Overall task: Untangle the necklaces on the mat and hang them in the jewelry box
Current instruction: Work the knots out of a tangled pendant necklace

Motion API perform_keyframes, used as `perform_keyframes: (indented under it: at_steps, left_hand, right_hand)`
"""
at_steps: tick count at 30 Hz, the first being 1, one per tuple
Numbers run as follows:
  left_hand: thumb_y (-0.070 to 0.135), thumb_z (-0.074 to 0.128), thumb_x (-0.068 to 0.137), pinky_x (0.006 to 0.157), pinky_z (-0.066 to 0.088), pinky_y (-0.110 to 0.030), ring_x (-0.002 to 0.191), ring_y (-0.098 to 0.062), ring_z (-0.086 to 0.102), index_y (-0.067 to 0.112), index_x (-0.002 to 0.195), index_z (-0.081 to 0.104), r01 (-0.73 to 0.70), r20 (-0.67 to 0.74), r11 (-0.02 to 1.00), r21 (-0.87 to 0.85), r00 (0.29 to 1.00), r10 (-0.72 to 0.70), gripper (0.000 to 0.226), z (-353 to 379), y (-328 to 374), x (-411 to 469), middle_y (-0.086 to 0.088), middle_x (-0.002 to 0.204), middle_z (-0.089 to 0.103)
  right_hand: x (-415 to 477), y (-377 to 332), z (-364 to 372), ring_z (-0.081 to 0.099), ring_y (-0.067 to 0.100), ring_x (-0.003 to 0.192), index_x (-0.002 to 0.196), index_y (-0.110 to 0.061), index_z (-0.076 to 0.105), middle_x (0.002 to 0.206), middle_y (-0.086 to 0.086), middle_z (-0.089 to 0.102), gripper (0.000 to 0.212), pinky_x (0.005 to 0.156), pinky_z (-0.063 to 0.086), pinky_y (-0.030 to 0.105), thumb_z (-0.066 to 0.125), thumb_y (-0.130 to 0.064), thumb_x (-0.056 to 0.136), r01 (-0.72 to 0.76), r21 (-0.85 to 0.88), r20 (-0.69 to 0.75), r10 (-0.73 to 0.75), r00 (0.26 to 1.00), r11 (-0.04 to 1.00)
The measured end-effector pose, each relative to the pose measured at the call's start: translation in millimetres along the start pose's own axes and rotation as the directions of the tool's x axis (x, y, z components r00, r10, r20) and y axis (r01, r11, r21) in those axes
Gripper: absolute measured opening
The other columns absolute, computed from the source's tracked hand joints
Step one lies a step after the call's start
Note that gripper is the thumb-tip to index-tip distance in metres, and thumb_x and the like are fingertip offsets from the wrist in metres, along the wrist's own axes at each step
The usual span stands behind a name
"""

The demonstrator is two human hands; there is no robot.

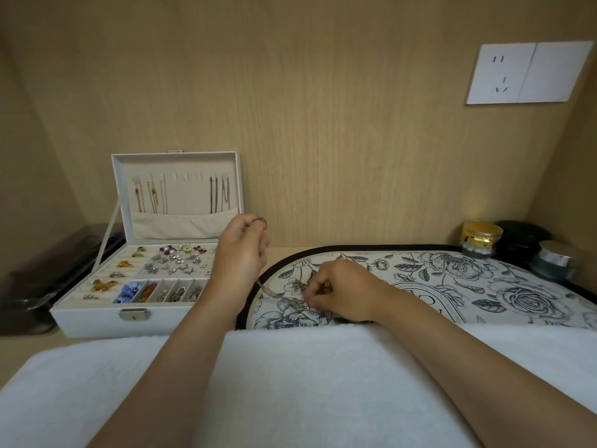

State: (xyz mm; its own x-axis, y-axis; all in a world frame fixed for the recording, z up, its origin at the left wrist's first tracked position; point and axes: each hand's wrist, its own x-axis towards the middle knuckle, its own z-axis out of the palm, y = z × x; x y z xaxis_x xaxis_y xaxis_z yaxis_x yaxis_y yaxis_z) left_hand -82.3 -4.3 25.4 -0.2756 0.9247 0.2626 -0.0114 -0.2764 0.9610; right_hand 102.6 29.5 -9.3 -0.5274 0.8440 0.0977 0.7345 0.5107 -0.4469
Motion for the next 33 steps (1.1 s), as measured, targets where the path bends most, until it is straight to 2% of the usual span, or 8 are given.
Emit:
perform_keyframes:
  at_steps: [6,12,15,20,23,26,29,33]
  left_hand:
    - [0.029,0.042,0.103,0.06,0.044,-0.034,0.058,-0.015,0.051,0.023,0.094,0.057,-0.198,0.175,0.734,0.649,0.979,0.109,0.019,6.1,-13.4,-12.5,-0.002,0.07,0.06]
    - [0.017,0.04,0.102,0.057,0.044,-0.029,0.062,-0.011,0.056,0.021,0.102,0.054,-0.149,0.193,0.6,0.786,0.981,-0.009,0.014,15.4,-47.6,-7.4,-0.001,0.087,0.062]
    - [0.01,0.048,0.098,0.076,0.049,-0.026,0.093,-0.016,0.06,0.023,0.114,0.06,-0.048,0.089,0.617,0.785,0.995,-0.035,0.024,15.4,-55.1,-3.5,-0.004,0.114,0.059]
    - [0.021,0.059,0.091,0.103,0.035,-0.033,0.123,-0.021,0.041,0.031,0.126,0.065,-0.197,0.206,0.361,0.912,0.978,0.013,0.036,17.0,-57.6,-8.9,0.0,0.129,0.052]
    - [0.042,0.064,0.089,0.099,0.027,-0.03,0.119,-0.016,0.046,0.037,0.111,0.073,-0.321,0.352,0.362,0.875,0.936,-0.021,0.025,23.9,-55.2,-9.4,0.01,0.121,0.061]
    - [0.032,0.072,0.085,0.095,0.043,-0.03,0.096,-0.009,0.06,0.028,0.087,0.079,-0.352,0.395,0.497,0.793,0.919,0.022,0.008,25.7,-53.6,-9.8,0.013,0.092,0.069]
    - [0.021,0.066,0.09,0.075,0.05,-0.024,0.077,-0.006,0.062,0.025,0.079,0.072,-0.238,0.303,0.71,0.663,0.952,0.037,0.012,26.4,-49.7,-9.7,0.012,0.079,0.067]
    - [0.023,0.054,0.098,0.07,0.054,-0.033,0.061,-0.005,0.062,0.027,0.081,0.06,-0.06,0.279,0.902,0.428,0.958,-0.068,0.019,31.7,-46.8,-12.5,0.009,0.071,0.065]
  right_hand:
    - [-3.7,16.9,-17.9,0.057,0.009,0.099,0.091,-0.03,0.074,0.091,-0.018,0.069,0.016,0.101,0.041,0.036,0.066,-0.027,0.077,-0.074,-0.213,-0.048,0.065,0.997,0.974]
    - [-4.0,21.0,-21.9,0.051,0.014,0.109,0.096,-0.032,0.074,0.099,-0.015,0.067,0.027,0.097,0.033,0.034,0.063,-0.017,0.076,-0.093,-0.3,-0.066,0.077,0.995,0.949]
    - [-4.3,19.0,-18.5,0.05,0.013,0.107,0.105,-0.034,0.073,0.104,-0.013,0.065,0.032,0.098,0.039,0.033,0.062,-0.018,0.078,-0.035,-0.211,-0.038,0.028,0.999,0.977]
    - [0.7,19.8,-12.7,0.056,0.008,0.099,0.093,-0.031,0.079,0.094,-0.014,0.072,0.012,0.094,0.046,0.032,0.073,-0.034,0.083,0.053,-0.171,-0.086,-0.069,0.994,0.984]
    - [2.7,23.1,-12.7,0.057,0.004,0.092,0.091,-0.028,0.079,0.09,-0.016,0.071,0.008,0.09,0.044,0.027,0.073,-0.032,0.087,0.056,-0.164,-0.062,-0.067,0.996,0.985]
    - [2.2,24.8,-13.0,0.062,0.001,0.077,0.082,-0.026,0.077,0.084,-0.014,0.071,0.009,0.075,0.049,0.023,0.071,-0.026,0.088,0.004,-0.007,-0.074,-0.005,0.997,1.0]
    - [1.2,22.9,-14.8,0.062,0.004,0.062,0.078,-0.019,0.075,0.075,-0.007,0.073,0.011,0.061,0.05,0.023,0.071,-0.021,0.088,-0.039,0.268,-0.118,0.073,0.99,0.963]
    - [1.6,17.8,-18.3,0.055,0.018,0.064,0.082,-0.006,0.073,0.073,0.008,0.067,0.01,0.061,0.047,0.034,0.069,-0.013,0.088,-0.066,0.592,-0.122,0.17,0.978,0.803]
